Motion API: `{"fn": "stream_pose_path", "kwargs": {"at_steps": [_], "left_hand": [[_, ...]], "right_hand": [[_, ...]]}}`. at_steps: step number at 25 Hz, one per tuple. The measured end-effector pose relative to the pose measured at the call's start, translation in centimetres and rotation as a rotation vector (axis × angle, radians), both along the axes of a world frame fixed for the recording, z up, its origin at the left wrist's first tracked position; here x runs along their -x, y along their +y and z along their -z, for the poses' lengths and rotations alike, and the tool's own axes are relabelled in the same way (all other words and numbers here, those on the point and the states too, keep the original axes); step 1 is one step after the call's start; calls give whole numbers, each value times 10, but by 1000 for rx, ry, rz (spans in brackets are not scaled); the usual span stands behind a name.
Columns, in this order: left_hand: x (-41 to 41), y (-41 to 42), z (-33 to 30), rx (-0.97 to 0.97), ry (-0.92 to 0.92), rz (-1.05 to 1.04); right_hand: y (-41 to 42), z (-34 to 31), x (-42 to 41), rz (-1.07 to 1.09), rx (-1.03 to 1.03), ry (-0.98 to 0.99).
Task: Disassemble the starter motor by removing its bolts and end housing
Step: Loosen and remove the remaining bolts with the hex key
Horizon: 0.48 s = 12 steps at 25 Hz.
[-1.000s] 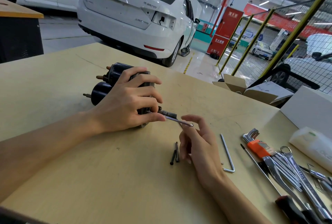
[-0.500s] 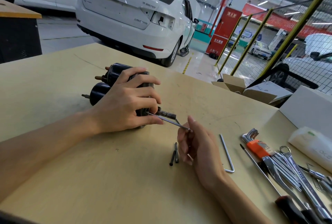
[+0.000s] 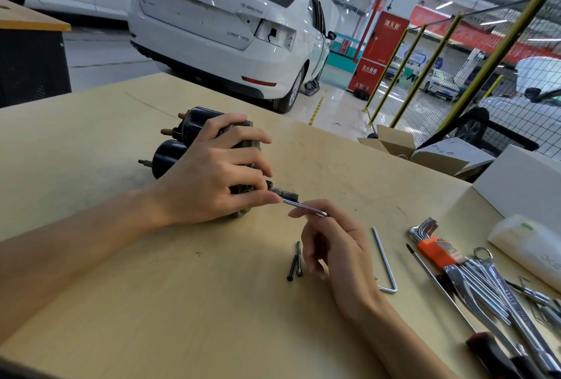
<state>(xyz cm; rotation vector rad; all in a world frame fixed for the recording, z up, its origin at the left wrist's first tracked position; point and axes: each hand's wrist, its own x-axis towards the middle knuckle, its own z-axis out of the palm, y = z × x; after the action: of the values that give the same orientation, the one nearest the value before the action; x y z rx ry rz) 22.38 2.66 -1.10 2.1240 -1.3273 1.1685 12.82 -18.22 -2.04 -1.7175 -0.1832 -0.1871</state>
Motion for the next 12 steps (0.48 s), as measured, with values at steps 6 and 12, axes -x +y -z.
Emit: {"fn": "stream_pose_path", "kwargs": {"at_steps": [6,12], "left_hand": [[0,0,0,15,-16,-2],[0,0,-1,11,-15,1]], "right_hand": [[2,-1,-1,112,-5,42],[3,-4,0,73,-74,80]]}}
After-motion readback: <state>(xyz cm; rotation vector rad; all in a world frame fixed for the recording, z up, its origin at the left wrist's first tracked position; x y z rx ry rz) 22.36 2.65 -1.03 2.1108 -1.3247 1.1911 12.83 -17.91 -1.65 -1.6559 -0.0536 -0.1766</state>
